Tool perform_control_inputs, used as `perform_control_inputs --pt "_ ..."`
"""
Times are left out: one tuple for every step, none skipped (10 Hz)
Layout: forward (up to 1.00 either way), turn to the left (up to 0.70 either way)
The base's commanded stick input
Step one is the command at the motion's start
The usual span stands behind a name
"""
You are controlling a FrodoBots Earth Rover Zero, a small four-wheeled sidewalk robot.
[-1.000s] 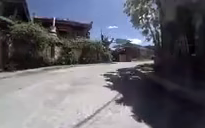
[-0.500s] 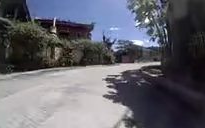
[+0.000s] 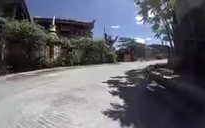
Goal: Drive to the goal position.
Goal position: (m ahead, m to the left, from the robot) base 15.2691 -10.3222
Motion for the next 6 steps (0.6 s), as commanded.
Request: perform_control_inputs --pt "1.0 0.03" --pt "1.0 0.06" --pt "1.0 0.0" --pt "1.0 -0.08" --pt "1.0 -0.4" --pt "1.0 -0.4"
